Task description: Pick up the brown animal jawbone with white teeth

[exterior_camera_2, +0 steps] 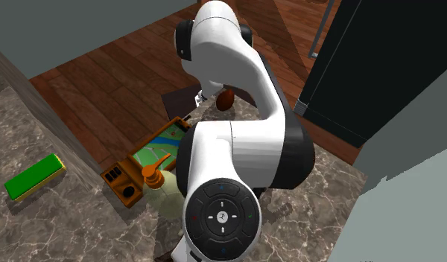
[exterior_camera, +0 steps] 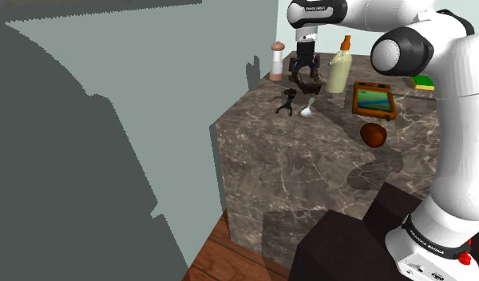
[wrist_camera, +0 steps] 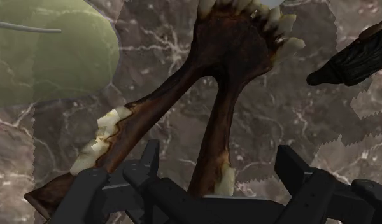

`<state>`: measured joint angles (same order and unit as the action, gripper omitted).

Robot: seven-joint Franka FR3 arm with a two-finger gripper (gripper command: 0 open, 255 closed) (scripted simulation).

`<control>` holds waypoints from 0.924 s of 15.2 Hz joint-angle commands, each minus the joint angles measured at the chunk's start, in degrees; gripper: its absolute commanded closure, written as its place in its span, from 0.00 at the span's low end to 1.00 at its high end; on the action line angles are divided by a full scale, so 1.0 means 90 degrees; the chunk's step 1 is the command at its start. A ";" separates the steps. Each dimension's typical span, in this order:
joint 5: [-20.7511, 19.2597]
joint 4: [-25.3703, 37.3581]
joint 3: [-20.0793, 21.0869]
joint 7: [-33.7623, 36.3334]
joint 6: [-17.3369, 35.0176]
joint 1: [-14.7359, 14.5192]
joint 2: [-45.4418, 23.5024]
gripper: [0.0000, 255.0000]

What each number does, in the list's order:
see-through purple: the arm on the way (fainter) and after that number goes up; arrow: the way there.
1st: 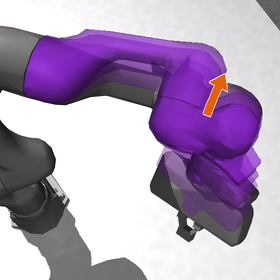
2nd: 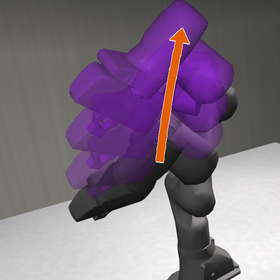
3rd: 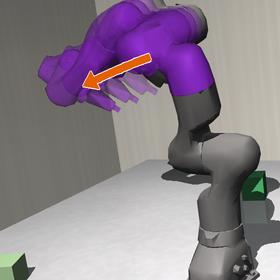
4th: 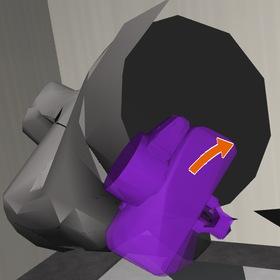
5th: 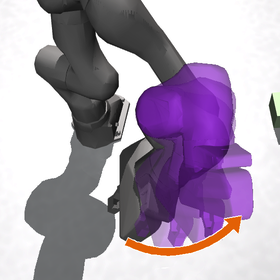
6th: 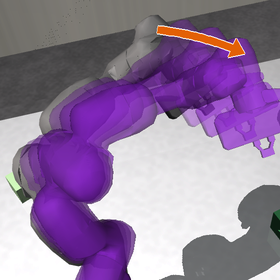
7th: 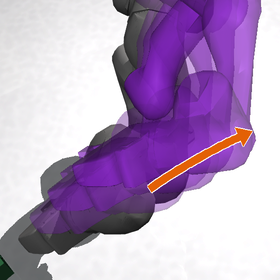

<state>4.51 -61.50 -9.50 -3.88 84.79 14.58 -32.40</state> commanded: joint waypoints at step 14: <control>-0.0006 -0.0551 -0.0001 -0.0008 0.0491 -0.0031 0.0064 1.00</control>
<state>4.46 -66.43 -9.49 -3.95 89.20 14.28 -31.80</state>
